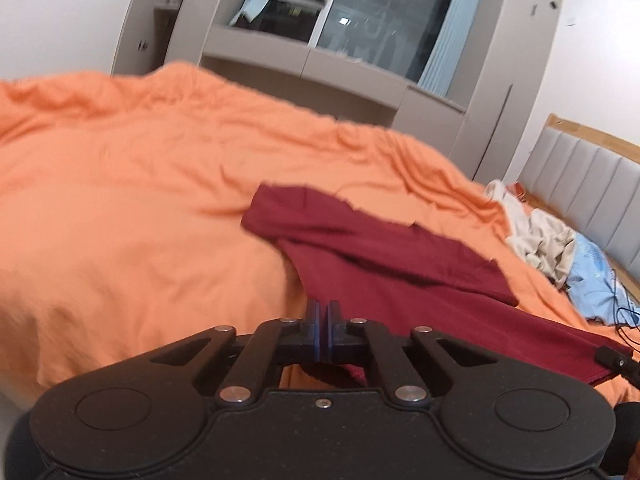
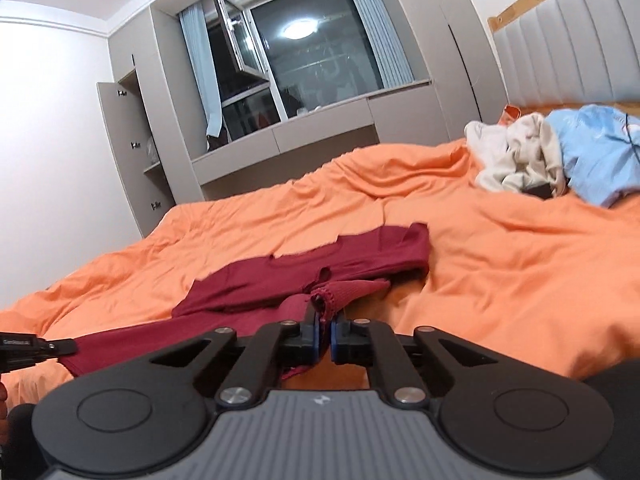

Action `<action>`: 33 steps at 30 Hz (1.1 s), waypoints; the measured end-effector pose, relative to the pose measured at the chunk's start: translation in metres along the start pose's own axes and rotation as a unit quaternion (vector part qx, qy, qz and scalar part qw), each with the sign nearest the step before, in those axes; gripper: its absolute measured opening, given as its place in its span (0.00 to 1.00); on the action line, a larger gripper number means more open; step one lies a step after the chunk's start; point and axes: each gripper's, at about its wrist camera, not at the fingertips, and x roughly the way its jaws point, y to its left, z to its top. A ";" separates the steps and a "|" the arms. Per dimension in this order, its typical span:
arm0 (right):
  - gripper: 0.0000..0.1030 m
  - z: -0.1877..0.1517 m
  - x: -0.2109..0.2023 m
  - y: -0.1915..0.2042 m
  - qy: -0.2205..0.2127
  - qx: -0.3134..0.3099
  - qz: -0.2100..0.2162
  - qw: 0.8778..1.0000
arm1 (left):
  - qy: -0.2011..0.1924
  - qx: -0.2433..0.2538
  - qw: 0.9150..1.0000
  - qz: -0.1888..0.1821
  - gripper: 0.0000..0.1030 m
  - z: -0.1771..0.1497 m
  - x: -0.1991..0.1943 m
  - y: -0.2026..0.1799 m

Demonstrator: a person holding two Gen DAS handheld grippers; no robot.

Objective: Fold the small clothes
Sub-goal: 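Grasp the hem with the right gripper while the left gripper grasps it, lift toward the collar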

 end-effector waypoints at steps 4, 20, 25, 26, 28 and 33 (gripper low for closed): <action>0.05 0.000 -0.010 -0.005 0.011 -0.009 -0.011 1.000 | -0.006 0.016 1.000 -0.009 0.02 -0.005 -0.021 -0.012; 0.56 -0.025 -0.007 -0.005 0.089 -0.082 -0.045 0.992 | 0.037 0.053 0.998 0.017 0.46 -0.030 -0.014 -0.015; 0.89 -0.024 -0.016 0.013 0.094 -0.190 -0.045 0.976 | 0.021 0.087 0.995 0.037 0.89 -0.029 -0.019 -0.027; 0.93 -0.026 -0.017 0.018 0.098 -0.221 -0.044 0.969 | 0.019 0.096 0.994 0.038 0.98 -0.029 -0.019 -0.030; 0.96 -0.032 -0.018 0.031 0.107 -0.283 -0.044 0.952 | 0.015 0.112 0.993 0.040 0.99 -0.030 -0.020 -0.036; 0.97 -0.054 -0.006 0.055 0.128 -0.400 -0.059 0.906 | 0.033 0.134 0.990 0.037 0.99 -0.034 -0.012 -0.047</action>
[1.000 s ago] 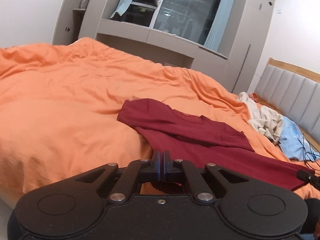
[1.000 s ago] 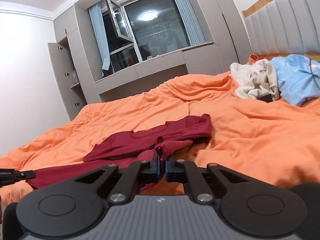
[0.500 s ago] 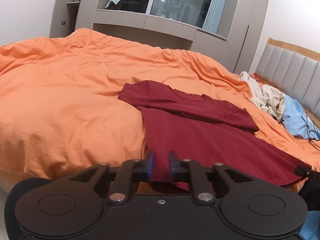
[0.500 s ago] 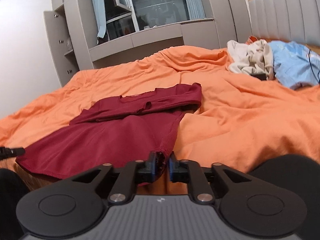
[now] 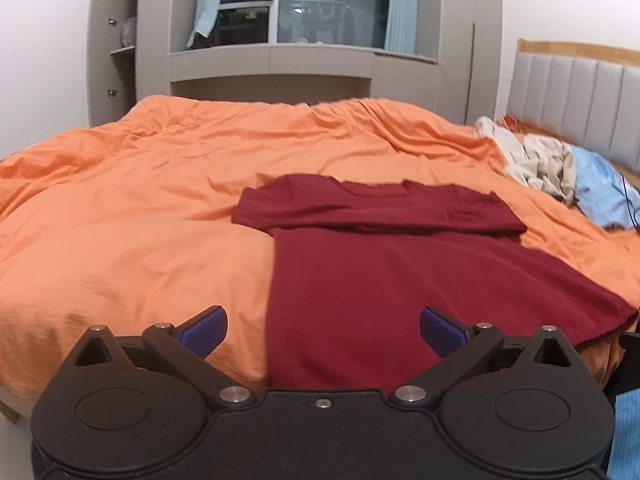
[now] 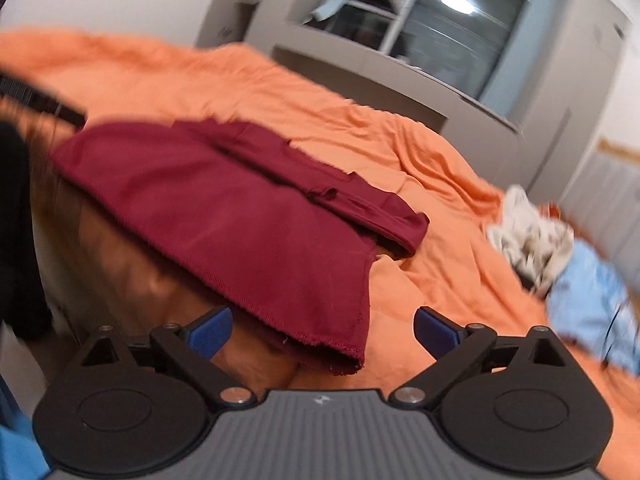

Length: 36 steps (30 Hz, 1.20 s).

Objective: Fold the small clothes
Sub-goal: 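Grasp the hem with the right gripper while the left gripper grasps it, lift toward the collar, then lift the hem with both grippers and fold it over toward the collar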

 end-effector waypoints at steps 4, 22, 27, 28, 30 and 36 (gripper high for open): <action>0.91 -0.001 0.017 0.024 0.023 -0.071 -0.008 0.997 | 0.010 0.014 1.000 -0.009 0.99 -0.002 0.005 -0.009; 0.06 0.033 0.020 -0.030 -0.094 0.090 0.072 0.989 | 0.004 0.120 0.986 -0.116 1.00 -0.025 0.019 -0.089; 0.06 0.036 0.025 -0.042 -0.105 0.123 0.065 0.985 | 0.015 0.161 0.983 -0.086 0.99 -0.026 0.035 -0.110; 0.06 0.037 0.025 -0.043 -0.106 0.127 0.064 0.984 | 0.019 0.159 0.984 -0.083 0.99 -0.023 0.039 -0.110; 0.06 0.037 0.027 -0.046 -0.109 0.136 0.060 0.983 | 0.023 0.150 0.985 -0.076 0.98 -0.019 0.042 -0.107; 0.07 0.034 0.025 -0.047 -0.117 0.152 0.050 0.980 | 0.012 0.143 0.989 -0.029 0.88 -0.011 0.044 -0.090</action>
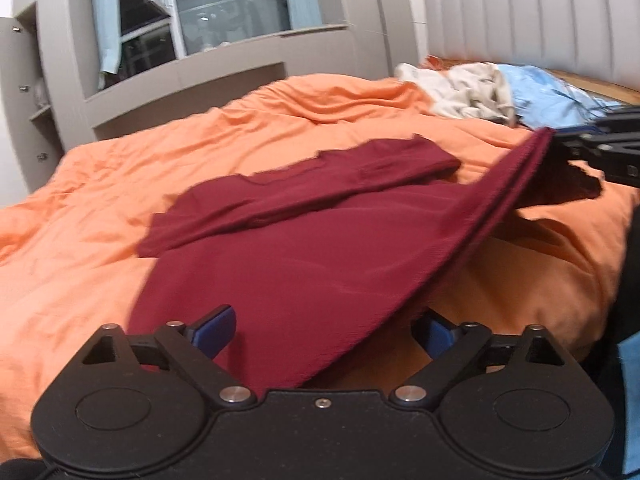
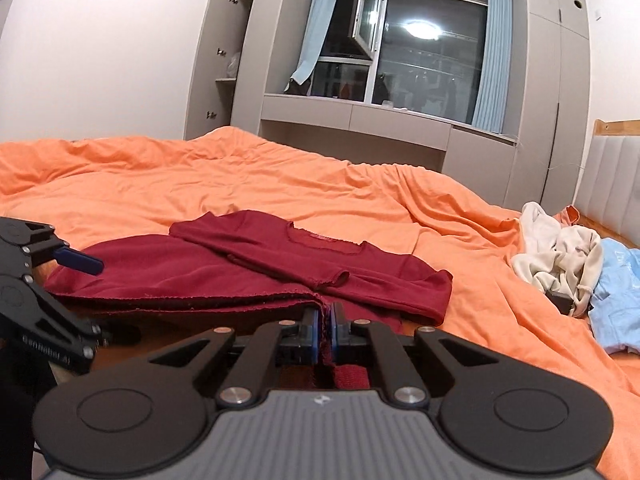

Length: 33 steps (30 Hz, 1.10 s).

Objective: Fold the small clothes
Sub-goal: 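Lift the hem with both grippers and fold it over toward the collar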

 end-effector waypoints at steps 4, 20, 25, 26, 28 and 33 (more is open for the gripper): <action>0.07 -0.001 -0.002 0.001 -0.005 0.002 -0.009 1.000 | -0.009 -0.026 1.000 0.015 0.81 -0.001 -0.007 0.020; 0.06 -0.017 -0.005 0.025 -0.021 -0.044 -0.093 0.994 | -0.085 -0.037 0.994 0.065 0.08 -0.009 -0.033 0.059; 0.05 -0.019 -0.016 0.042 -0.076 -0.067 -0.155 0.983 | -0.150 -0.045 0.985 0.074 0.05 -0.002 -0.047 0.054; 0.05 -0.018 -0.020 0.044 -0.087 -0.070 -0.166 0.980 | -0.161 -0.050 0.983 0.073 0.05 -0.001 -0.051 0.054; 0.05 -0.015 -0.030 0.047 -0.104 -0.070 -0.177 0.976 | -0.180 -0.057 0.979 0.070 0.05 0.003 -0.060 0.054; 0.05 -0.006 -0.068 0.053 -0.154 -0.084 -0.200 0.964 | -0.213 -0.060 0.974 0.059 0.05 0.011 -0.098 0.050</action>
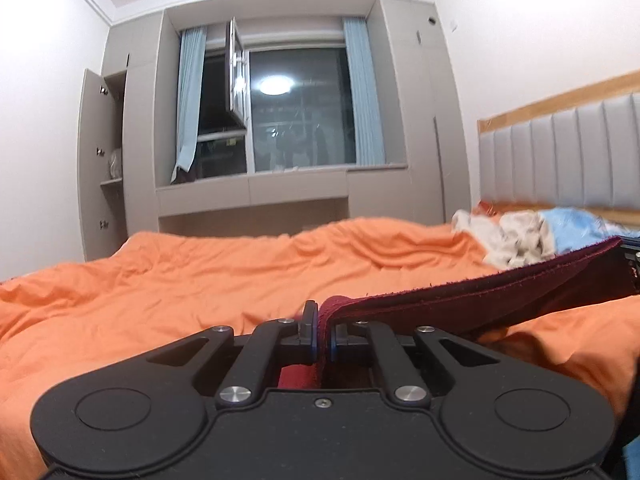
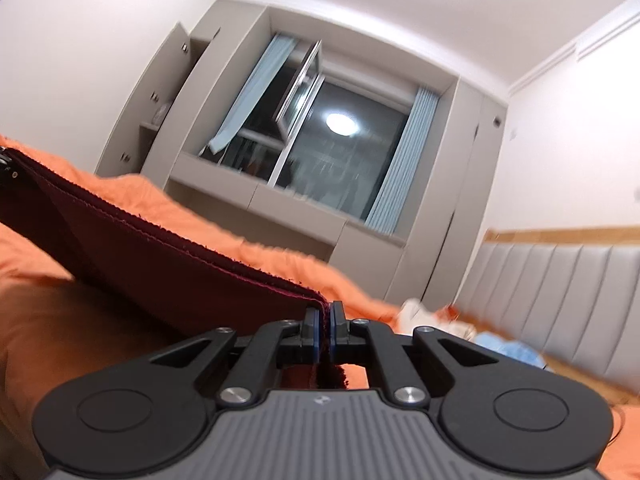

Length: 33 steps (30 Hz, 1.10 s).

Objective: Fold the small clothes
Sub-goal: 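Lift the hem with both grippers and fold it over toward the collar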

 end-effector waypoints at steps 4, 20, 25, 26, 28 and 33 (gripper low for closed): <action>0.05 0.008 -0.009 0.001 -0.012 -0.021 0.000 1.000 | -0.014 0.022 1.000 -0.004 0.05 0.016 -0.025 -0.002; 0.05 0.009 0.168 0.004 -0.004 -0.068 0.039 0.997 | 0.019 0.069 0.997 -0.007 0.07 0.054 0.121 0.012; 0.05 0.003 0.258 0.008 0.022 -0.074 0.068 0.995 | 0.062 0.069 0.996 0.003 0.07 0.057 0.213 0.026; 0.05 0.000 0.275 0.009 0.029 -0.070 0.077 0.994 | 0.071 0.068 0.995 0.005 0.07 0.054 0.229 0.029; 0.05 -0.011 0.307 0.016 0.045 -0.076 0.087 0.992 | 0.088 0.062 0.994 0.007 0.07 0.049 0.259 0.036; 0.05 -0.044 0.368 0.038 0.094 -0.108 0.098 0.985 | 0.138 0.055 0.989 0.006 0.07 0.031 0.331 0.046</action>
